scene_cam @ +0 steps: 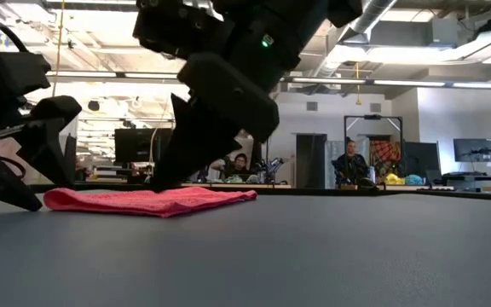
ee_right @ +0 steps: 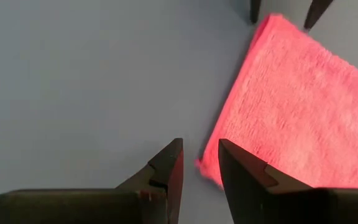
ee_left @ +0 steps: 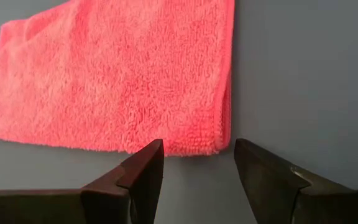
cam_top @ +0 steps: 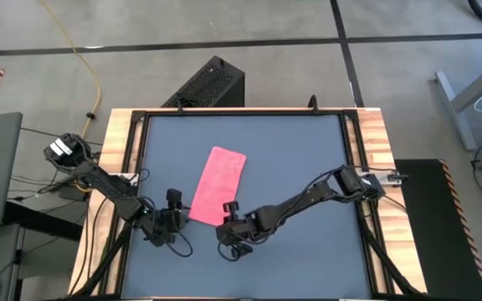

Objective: Roll towel
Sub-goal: Roll the pink towel

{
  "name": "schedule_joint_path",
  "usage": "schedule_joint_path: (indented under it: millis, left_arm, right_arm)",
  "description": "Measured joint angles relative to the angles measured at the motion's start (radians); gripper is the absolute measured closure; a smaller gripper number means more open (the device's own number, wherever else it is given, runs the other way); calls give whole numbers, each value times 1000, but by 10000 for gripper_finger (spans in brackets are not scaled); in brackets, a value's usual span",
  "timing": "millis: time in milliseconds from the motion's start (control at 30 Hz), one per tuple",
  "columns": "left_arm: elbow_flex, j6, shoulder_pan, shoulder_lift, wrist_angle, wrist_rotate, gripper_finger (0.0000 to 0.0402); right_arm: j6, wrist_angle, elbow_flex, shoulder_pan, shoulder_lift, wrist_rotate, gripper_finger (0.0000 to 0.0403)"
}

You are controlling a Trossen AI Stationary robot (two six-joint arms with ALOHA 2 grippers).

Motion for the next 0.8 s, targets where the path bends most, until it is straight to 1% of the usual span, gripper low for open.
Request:
schedule_joint_path:
  millis: [100,167,233,300,433,600,700,800]
  left_arm:
    - [-13,52,9,-1,40,23,209]
    - [-14,97,11,0,55,23,209]
    - [-15,141,15,0,71,27,209]
    - [-15,153,28,3,77,42,209]
    - [-14,144,59,3,67,73,209]
    - [-14,154,102,3,64,131,212]
    - [-14,142,129,3,51,173,229]
    - [-14,107,151,3,46,199,259]
  right_arm:
    - [-84,-4,-1,-1,30,-4,276]
    - [-122,29,0,0,50,1,276]
    - [-129,51,2,2,66,42,276]
    - [-127,66,2,4,75,69,276]
    - [-122,65,1,2,72,71,276]
    - [-122,30,-3,12,36,71,276]
    - [-121,42,-2,15,16,91,276]
    - [-118,41,-2,5,17,93,273]
